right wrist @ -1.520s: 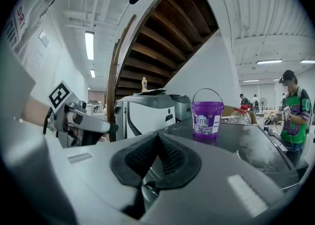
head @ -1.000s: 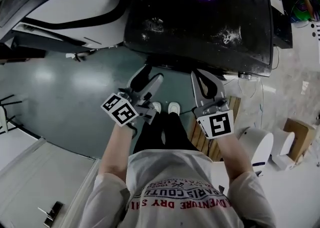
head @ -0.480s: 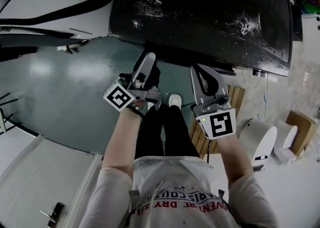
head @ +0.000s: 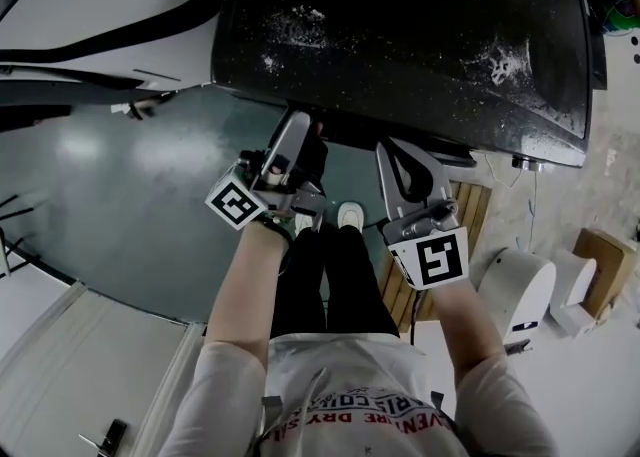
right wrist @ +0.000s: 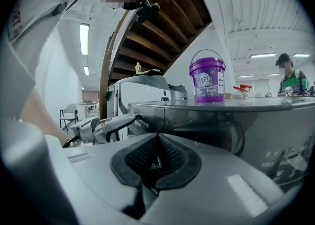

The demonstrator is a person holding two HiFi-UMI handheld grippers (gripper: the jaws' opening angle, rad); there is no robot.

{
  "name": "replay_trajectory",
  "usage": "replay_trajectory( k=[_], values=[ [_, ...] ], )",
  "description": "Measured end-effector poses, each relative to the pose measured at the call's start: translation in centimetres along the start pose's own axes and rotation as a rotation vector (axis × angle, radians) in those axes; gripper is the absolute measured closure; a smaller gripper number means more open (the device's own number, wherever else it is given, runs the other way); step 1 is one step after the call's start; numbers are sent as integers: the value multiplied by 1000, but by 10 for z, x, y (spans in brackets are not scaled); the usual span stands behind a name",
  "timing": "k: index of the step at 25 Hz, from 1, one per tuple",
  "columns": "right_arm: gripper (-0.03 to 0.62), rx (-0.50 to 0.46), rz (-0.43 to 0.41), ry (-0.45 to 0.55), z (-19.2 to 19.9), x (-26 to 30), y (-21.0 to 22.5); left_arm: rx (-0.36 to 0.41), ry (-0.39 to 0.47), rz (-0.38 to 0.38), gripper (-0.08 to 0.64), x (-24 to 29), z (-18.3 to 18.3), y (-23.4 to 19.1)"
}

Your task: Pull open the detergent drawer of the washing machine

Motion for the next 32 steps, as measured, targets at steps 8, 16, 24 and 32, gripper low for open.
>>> replay_trajectory(
  k=[8, 16, 24, 32],
  values=[
    [591, 36, 8, -27, 14, 2, -11, -14, 70, 25, 312, 0, -3, 0],
    [591, 4, 28, -32, 22, -8, -11, -30, 69, 46, 340, -4, -3, -2],
    [591, -2, 58, -39, 24, -11, -5, -40, 83, 61, 359, -5, -2, -3],
    [591, 2, 90, -41, 26, -11, -1, -26, 72, 82, 364, -30, 5, 11]
  ],
)
Point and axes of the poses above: the fingertips, and each gripper's own axes: x forward along the fingers, y to its right, z out of its underside, the point moved 2 cm from there along -x, backward along the fingers, and after that the axes turned 3 degrees about z, right-handed, at the moved point
